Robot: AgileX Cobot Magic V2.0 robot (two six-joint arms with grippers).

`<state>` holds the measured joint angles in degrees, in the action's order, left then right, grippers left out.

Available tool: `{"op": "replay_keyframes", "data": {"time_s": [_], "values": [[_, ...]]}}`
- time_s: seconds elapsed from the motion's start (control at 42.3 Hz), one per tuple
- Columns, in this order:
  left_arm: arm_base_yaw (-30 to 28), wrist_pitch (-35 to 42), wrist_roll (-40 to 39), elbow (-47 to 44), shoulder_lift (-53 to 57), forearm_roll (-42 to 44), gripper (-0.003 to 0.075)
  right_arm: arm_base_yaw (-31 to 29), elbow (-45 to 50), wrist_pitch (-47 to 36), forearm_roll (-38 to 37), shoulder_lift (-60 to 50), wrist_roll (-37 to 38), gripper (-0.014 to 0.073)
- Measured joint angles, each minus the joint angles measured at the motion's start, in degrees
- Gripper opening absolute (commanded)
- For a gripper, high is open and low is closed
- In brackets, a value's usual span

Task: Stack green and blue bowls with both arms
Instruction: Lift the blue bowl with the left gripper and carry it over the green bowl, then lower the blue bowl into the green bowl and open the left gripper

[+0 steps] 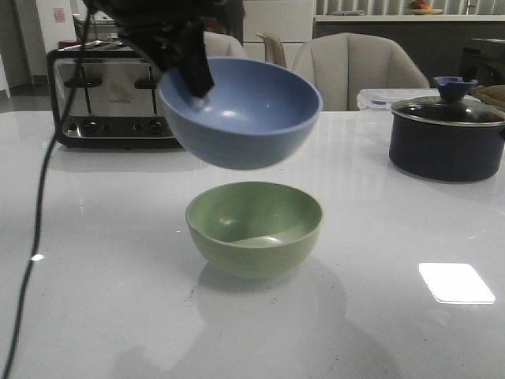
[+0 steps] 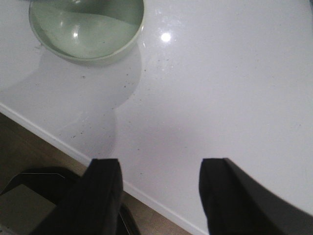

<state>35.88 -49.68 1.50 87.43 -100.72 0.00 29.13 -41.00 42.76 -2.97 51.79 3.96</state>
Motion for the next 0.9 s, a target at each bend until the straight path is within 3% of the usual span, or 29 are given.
{"op": "replay_keyframes", "data": {"time_s": [0.237, 0.331, 0.402, 0.497, 0.591, 0.899], "values": [[1.4, 3.3, 0.1, 0.0, -6.8, 0.0, 0.0104, 0.0, 0.0, 0.0, 0.0, 0.0, 0.0, 0.0472], [1.4, 5.0, 0.1, 0.0, -8.6, 0.0, 0.0146, 0.0, 0.0, 0.0, 0.0, 0.0, 0.0, 0.0472], [1.4, 5.8, 0.1, 0.0, -9.5, 0.0, 0.023, 0.0, 0.0, 0.0, 0.0, 0.0, 0.0, 0.0472], [1.4, 6.2, 0.1, 0.0, -10.0, 0.0, 0.0412, 0.0, 0.0, 0.0, 0.0, 0.0, 0.0, 0.0472], [1.4, 6.2, 0.1, 0.1, -10.0, 0.0, 0.0544, 0.0, 0.0, 0.0, 0.0, 0.0, 0.0, 0.0472], [1.4, 3.4, 0.1, 0.1, -3.9, 0.0, 0.0541, 0.0, 0.0, 0.0, 0.0, 0.0, 0.0, 0.0472]]}}
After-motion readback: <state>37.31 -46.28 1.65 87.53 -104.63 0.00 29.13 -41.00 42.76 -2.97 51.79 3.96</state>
